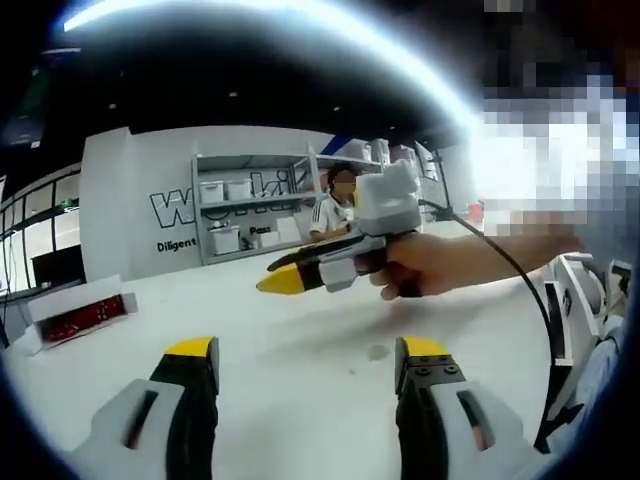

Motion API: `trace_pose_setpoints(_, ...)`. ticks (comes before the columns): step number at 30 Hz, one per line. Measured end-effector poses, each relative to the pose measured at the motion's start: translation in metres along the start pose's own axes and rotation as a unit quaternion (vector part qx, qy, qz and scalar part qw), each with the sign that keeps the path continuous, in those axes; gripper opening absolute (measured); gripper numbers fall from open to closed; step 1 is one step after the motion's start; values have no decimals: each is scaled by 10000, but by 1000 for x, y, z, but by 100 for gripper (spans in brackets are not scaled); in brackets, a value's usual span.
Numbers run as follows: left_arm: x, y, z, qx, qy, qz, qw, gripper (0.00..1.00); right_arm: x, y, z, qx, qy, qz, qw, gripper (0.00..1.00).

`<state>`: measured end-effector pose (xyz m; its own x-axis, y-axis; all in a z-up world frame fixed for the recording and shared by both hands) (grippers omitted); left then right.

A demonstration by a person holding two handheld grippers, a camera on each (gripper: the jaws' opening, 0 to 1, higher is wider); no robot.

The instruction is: Tear open the coffee pouch, take out the coffee, and pour the coffee from the pouch into the cup

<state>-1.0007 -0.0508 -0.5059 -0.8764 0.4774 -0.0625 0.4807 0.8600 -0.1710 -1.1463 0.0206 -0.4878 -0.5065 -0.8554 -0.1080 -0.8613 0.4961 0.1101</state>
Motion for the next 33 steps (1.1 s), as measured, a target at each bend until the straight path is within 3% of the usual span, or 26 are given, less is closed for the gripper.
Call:
trace_pose_setpoints(13, 0, 0, 0, -22, 7, 46, 10000, 73, 12, -4, 7, 32, -100, -80, 9999, 40)
trace_pose_setpoints(33, 0, 1, 0, -32, 21, 42, 10000, 73, 27, -14, 3, -74, -82, -178, 9998, 40)
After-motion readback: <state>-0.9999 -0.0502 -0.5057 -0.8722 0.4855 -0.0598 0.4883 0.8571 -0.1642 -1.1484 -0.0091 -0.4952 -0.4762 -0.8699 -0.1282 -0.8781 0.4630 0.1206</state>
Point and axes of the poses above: the point that each gripper's makers call its tool centre point, and the gripper's own axes: x roughly forward along the fingers, y roughly to its right, z roughly out of its underside, the point moved 4 cm from there along -x, roughly backward along the fingers, and after that the axes turned 1 degree about x, right-handed, at the moved point
